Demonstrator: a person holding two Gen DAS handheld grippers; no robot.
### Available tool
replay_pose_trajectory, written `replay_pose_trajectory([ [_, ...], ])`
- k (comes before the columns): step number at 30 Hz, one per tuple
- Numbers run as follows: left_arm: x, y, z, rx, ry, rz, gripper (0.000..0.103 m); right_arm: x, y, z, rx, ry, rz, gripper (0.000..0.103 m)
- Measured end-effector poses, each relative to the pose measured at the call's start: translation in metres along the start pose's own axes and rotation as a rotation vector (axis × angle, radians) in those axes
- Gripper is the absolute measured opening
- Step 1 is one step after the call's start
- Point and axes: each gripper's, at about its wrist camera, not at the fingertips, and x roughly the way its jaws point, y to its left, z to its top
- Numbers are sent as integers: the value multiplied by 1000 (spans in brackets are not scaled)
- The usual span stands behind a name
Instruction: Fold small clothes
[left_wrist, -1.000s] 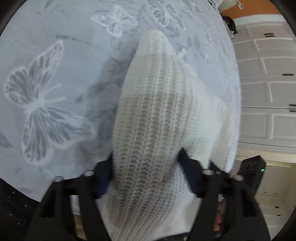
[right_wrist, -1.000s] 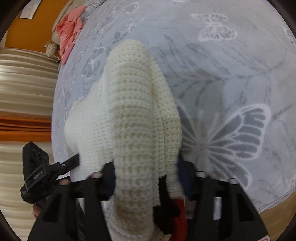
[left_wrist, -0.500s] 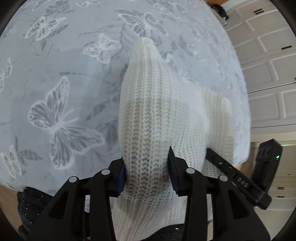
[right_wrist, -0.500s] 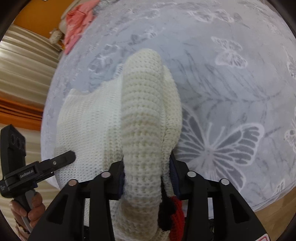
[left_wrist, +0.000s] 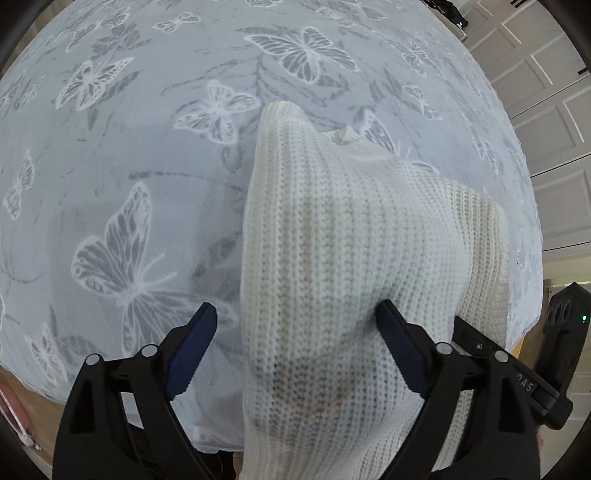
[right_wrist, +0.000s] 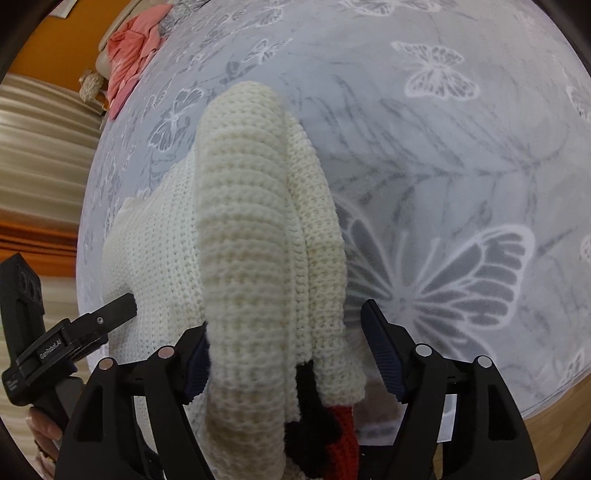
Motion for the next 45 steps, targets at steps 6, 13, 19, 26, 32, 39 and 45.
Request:
replay_pose_trajectory([
  [6, 13, 6, -3, -88, 76, -122, 75, 0, -5, 0, 24, 4, 6, 69],
  [13, 0, 17, -6, -194, 118, -278, 41, -12, 2, -4, 24, 0, 25, 39],
  [19, -33, 12, -16, -190, 93, -347, 35, -50, 19, -10, -24, -58, 55, 33],
  [26, -118, 4, -35, -135, 1, -448, 35, -135, 55, -25, -104, -182, 121, 33],
  [32, -200, -6, -49, -24, -125, -452, 36, -201, 96, -46, -178, -304, 183, 33],
  [39, -294, 3, -53, 73, -268, -463, 38, -265, 157, -65, -264, -437, 278, 33],
  [45, -367, 33, -47, 101, -393, -421, 39, -283, 221, -69, -355, -477, 367, 33],
])
